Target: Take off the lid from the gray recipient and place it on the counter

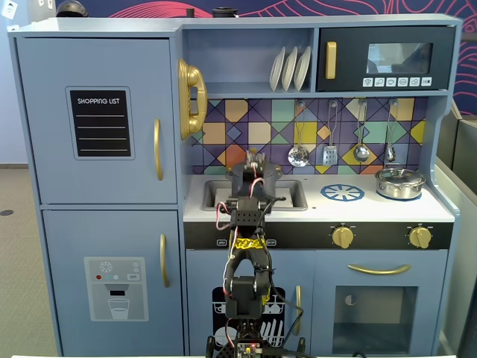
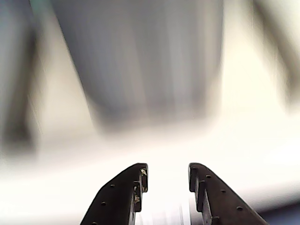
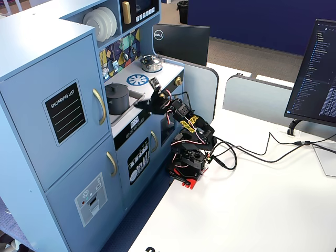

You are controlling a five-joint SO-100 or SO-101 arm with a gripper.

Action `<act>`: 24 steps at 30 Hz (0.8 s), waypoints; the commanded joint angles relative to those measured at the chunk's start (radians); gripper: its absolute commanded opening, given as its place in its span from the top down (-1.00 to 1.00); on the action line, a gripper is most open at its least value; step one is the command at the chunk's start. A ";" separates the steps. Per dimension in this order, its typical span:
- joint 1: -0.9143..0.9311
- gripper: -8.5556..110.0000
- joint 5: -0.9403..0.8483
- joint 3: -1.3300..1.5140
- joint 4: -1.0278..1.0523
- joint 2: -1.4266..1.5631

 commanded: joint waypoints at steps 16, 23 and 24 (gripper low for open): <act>-0.018 0.41 -0.061 -0.115 -0.459 -0.198; -0.003 0.43 -0.112 -0.163 -0.434 -0.275; -0.002 0.43 -0.114 -0.169 -0.428 -0.285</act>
